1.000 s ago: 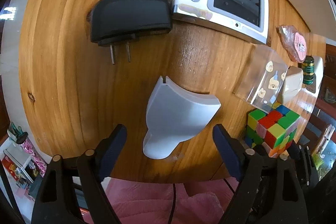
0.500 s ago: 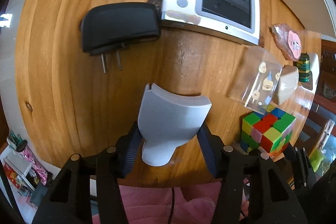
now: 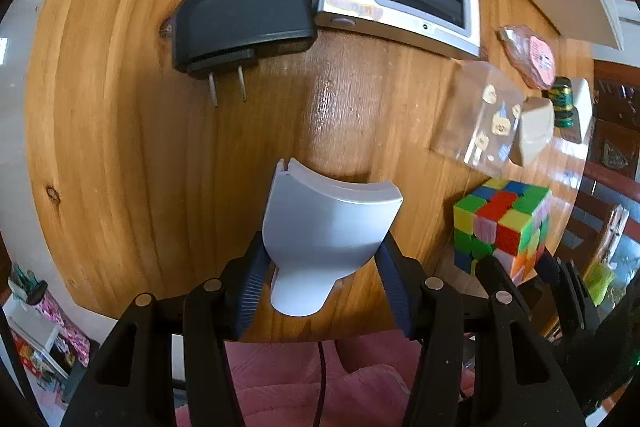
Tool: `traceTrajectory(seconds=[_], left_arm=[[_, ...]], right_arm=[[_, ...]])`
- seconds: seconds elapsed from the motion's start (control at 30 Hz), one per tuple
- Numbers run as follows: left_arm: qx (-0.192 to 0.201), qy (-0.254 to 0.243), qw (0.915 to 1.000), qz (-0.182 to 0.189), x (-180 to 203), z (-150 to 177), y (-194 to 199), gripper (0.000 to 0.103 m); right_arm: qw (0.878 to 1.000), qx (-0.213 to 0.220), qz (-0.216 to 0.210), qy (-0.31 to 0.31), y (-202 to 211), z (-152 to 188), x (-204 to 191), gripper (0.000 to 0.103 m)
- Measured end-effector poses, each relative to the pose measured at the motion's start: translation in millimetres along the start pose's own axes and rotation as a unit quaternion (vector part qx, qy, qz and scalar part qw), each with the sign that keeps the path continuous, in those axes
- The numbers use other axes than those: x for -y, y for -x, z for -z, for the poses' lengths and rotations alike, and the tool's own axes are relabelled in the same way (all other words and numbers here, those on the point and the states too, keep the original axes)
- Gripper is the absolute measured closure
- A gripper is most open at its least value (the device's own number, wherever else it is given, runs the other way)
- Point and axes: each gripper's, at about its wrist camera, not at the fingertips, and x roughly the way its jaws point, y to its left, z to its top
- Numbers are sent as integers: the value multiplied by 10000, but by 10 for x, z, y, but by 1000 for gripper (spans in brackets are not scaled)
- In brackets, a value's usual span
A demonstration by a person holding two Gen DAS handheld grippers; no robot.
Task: Organize rigid objects
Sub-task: 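Grasp the white phone stand with the left tool while the right tool grasps the Rubik's cube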
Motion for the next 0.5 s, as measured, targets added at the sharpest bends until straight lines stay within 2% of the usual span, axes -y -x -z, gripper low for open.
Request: traceTrajectory(seconds=[0.23,0.5], left_arm=[[372,-411,9985,-23,24,163,295,46],[897,-871,9921,-133,118,244,605,46]], right_arm=[[9997,254,0,-44,95,28,-103,42],[9978,658,-24,-46,271,55,-234,42]])
